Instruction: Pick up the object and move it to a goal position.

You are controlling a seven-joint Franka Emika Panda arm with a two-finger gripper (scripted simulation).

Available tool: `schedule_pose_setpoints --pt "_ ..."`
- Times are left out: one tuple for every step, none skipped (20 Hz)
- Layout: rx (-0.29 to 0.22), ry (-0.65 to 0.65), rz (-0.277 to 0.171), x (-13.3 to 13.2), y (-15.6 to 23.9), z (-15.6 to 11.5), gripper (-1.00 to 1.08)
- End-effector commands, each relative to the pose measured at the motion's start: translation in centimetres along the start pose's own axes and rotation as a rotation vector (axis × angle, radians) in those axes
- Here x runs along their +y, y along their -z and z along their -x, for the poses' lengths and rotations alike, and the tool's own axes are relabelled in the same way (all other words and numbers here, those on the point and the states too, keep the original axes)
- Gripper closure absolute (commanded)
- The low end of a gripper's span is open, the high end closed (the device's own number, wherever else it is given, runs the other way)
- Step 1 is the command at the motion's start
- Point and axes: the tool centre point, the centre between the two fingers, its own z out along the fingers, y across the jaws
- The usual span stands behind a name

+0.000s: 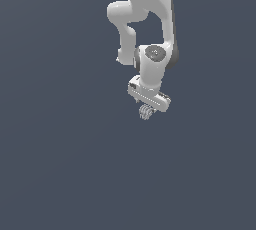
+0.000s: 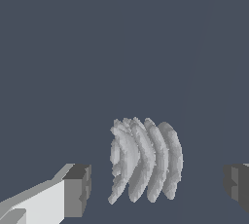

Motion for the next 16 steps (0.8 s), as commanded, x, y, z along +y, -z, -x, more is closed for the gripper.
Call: schedule_pose_setpoints --pt "0.0 -0.019 0.0 -0.1 -0.2 0.4 -0.92" --pt "-0.001 -0.023 0.0 -0.1 -0.2 0.5 -0.92" --pt "-0.001 -0.027 0.0 -0.1 -0.3 0.6 -0.92" --pt "-0.001 -0.029 0.0 -0.1 -0.3 0.7 -0.92" --pt "-0.001 -0.031 0.0 -0.1 -0.3 0.7 -0.92" --pt "-0.001 -0.031 0.0 -0.1 -0.3 0.7 -0.92" --pt "-0.001 -0.027 0.0 -0.1 -0.3 0.7 -0.92" --pt "-0.001 -0.027 0.0 -0.1 -0.3 0.7 -0.92" --pt "-0.001 -0.027 0.0 -0.1 -0.4 0.7 -0.92" --pt "-0.001 -0.027 0.0 -0.1 -0.6 0.7 -0.92" --pt "-0.001 -0.027 0.0 -0.1 -0.8 0.7 -0.92" --pt "-0.001 -0.028 0.0 -0.1 -1.1 0.7 -0.92" --pt "-0.001 -0.028 0.0 -0.1 -1.5 0.7 -0.92" --pt "-0.001 -0.029 0.0 -0.1 -1.9 0.7 -0.92" --pt "-0.001 -0.029 0.0 -0.1 -2.4 0.7 -0.92" --pt "-0.001 -0.029 0.0 -0.1 -2.9 0.8 -0.92"
